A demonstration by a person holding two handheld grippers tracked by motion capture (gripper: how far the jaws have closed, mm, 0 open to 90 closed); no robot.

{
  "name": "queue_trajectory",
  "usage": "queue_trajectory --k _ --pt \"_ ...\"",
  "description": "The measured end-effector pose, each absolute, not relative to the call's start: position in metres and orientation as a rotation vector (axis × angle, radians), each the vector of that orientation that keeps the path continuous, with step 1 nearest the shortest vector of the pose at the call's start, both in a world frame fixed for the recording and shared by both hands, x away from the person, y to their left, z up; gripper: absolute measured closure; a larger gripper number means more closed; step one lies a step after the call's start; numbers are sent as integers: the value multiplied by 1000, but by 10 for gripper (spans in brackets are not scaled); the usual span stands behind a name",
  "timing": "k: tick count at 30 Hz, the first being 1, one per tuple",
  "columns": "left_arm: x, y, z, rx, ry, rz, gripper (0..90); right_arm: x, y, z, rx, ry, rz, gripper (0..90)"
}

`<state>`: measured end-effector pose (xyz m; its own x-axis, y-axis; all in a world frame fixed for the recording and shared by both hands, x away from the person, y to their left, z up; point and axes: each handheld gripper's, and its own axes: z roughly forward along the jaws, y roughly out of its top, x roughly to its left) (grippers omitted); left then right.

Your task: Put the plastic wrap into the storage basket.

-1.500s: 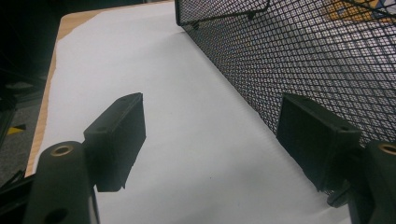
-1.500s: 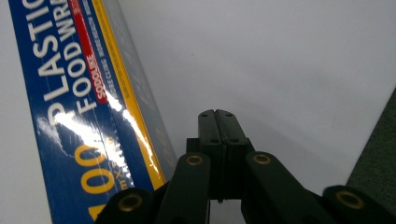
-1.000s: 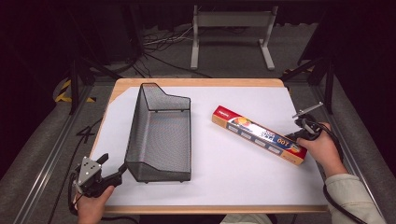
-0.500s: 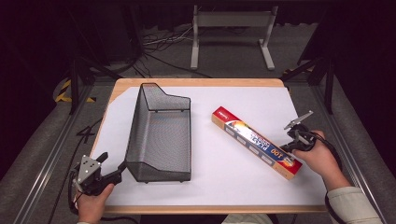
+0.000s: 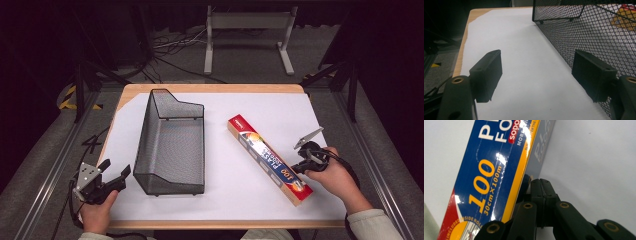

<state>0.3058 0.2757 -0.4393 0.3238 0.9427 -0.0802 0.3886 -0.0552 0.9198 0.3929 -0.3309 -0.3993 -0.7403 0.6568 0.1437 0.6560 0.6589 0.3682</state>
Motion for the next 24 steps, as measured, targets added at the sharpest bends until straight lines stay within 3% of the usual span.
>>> queue_trajectory --k 12,18,24 --pt "308 269 -439 1649 1207 720 253 387 -344 -381 1150 2680 695 812" --pt "308 268 -439 1651 1206 718 253 377 -358 -359 1134 2475 985 579" --pt "308 267 -439 1662 1201 722 253 369 -361 -347 1103 2341 1175 499"
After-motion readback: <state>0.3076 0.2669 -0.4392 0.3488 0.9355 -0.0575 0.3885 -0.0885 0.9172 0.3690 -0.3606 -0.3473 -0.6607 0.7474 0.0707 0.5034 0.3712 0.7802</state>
